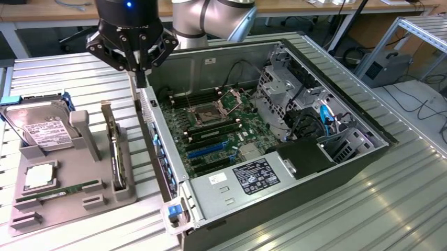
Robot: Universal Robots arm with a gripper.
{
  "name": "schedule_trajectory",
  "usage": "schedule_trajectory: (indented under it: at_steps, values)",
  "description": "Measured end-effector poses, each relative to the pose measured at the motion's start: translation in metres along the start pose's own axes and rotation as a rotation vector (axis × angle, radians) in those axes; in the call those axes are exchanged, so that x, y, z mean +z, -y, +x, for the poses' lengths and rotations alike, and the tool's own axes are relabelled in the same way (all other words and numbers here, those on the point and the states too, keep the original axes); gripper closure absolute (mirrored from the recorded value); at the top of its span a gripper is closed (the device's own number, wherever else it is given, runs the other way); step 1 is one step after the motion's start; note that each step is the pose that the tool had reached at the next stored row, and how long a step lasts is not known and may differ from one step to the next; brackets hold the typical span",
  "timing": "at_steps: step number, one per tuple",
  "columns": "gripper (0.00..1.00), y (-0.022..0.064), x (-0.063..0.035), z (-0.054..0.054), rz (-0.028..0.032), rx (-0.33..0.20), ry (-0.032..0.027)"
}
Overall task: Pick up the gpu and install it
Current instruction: 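Reach for the gpu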
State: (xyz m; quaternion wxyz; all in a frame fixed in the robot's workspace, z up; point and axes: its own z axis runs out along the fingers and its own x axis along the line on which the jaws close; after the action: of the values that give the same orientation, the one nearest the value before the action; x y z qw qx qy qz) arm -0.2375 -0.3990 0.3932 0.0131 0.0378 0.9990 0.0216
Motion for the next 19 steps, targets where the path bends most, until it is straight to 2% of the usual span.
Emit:
schedule_trajectory:
  at_steps: [19]
  values:
    - [0.89, 0.0012, -0.0004, 0.016, 0.0001, 0.000, 0.0000]
